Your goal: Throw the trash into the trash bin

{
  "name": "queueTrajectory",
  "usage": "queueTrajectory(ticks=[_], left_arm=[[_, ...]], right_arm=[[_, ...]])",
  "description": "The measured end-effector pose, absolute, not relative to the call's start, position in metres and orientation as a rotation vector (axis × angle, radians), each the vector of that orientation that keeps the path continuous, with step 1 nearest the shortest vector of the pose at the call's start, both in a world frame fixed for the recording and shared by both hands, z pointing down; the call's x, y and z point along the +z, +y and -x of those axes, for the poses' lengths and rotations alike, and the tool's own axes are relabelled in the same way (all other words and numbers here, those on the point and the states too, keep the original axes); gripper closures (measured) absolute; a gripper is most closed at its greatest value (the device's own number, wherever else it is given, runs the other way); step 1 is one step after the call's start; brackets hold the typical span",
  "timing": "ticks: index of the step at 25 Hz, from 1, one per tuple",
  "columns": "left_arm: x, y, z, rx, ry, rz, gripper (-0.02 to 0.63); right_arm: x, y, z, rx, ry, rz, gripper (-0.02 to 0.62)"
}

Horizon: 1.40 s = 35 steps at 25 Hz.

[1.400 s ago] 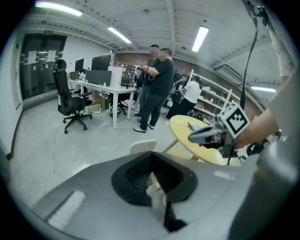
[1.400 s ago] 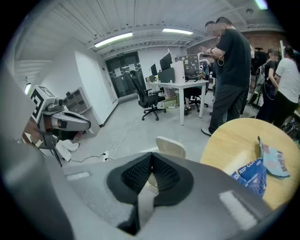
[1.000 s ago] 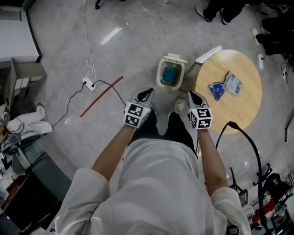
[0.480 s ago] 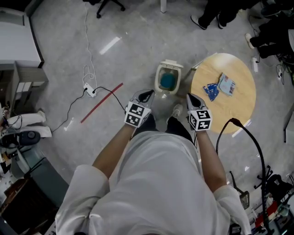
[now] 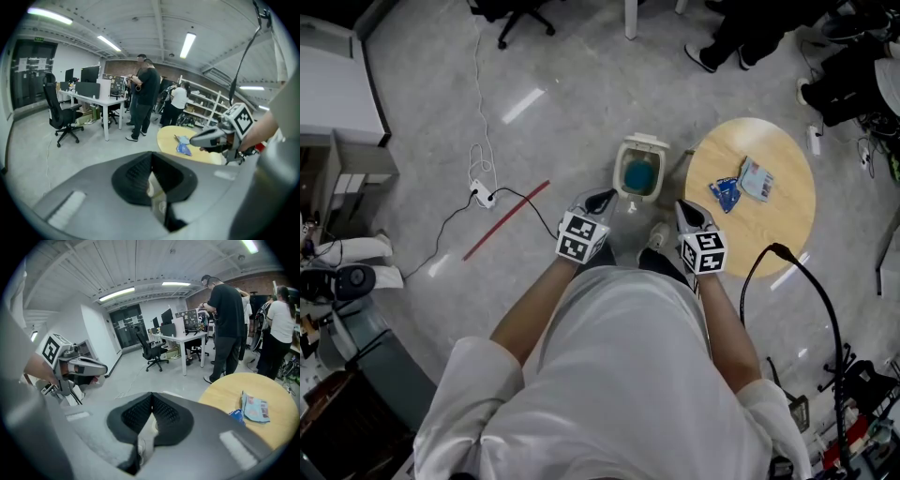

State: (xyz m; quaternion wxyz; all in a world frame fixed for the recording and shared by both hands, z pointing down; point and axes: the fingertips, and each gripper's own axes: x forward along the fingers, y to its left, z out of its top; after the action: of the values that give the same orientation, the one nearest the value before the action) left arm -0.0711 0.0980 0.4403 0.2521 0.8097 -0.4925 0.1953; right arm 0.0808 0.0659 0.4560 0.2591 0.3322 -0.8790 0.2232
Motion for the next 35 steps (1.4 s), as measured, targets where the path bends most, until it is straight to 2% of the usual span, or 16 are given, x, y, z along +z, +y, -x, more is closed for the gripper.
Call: queueTrajectory(ticks=[16, 27, 35], left_arm=[[0.445, 0.092, 0.072, 0.566, -1.322, -2.204, 0.601], [0.443, 0.073, 0.037, 0.585, -1.294, -2.219, 0.601], [0.444, 0.060, 0.000, 0.582, -1.271, -2.241, 0.601]], right_arm=[[0.454, 0.058, -0.085, 0.616, -2.382, -0.938, 0.592], [0.466, 0.034, -0.141, 0.634, -2.318, -1.013, 0.591], [0.476, 0.022, -0.183, 0.643, -2.288, -1.027, 0.554]])
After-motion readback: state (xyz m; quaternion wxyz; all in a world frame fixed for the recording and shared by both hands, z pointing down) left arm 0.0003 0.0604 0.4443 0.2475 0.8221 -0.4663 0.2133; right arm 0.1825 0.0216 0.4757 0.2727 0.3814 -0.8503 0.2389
